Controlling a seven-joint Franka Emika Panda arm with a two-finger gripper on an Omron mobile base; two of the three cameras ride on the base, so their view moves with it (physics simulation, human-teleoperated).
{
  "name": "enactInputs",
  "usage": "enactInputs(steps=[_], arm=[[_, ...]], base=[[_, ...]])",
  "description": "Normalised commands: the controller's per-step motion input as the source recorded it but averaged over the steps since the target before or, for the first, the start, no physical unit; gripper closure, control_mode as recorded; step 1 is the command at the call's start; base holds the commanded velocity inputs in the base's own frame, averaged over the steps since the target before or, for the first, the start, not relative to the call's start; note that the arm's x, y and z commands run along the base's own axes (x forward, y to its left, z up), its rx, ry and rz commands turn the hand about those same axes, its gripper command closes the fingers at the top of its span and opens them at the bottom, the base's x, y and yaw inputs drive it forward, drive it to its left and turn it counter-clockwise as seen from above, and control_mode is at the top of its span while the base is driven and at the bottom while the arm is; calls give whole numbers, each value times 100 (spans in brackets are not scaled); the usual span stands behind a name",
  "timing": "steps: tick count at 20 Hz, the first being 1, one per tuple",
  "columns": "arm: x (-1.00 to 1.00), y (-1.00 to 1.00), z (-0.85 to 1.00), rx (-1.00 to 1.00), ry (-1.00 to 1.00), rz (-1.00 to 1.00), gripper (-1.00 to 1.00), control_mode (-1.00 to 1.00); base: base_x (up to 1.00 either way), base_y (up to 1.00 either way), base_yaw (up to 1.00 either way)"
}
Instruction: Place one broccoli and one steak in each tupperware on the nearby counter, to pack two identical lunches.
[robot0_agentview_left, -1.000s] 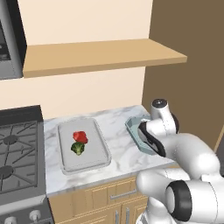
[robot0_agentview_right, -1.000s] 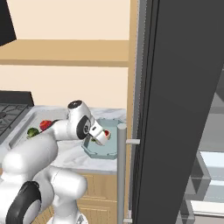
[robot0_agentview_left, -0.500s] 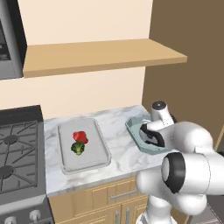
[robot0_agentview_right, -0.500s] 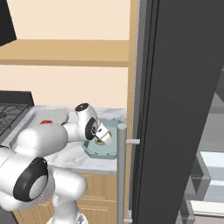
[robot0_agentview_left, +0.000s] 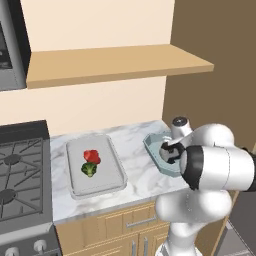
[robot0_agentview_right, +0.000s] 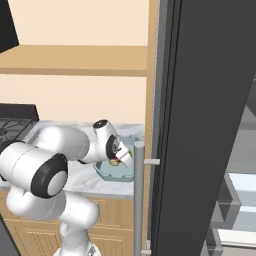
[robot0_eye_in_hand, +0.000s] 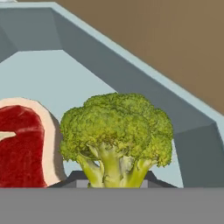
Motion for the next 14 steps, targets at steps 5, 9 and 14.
enactInputs(steps=[5,9,14], arm=[[31,-2,-28,0,0,-5,100,-100],[26,-11,-28,0,0,-5,100,-100],[29,-13,-9,0,0,-6,-100,-100]], base=[[0,0,0],[0,0,0],[0,0,0]])
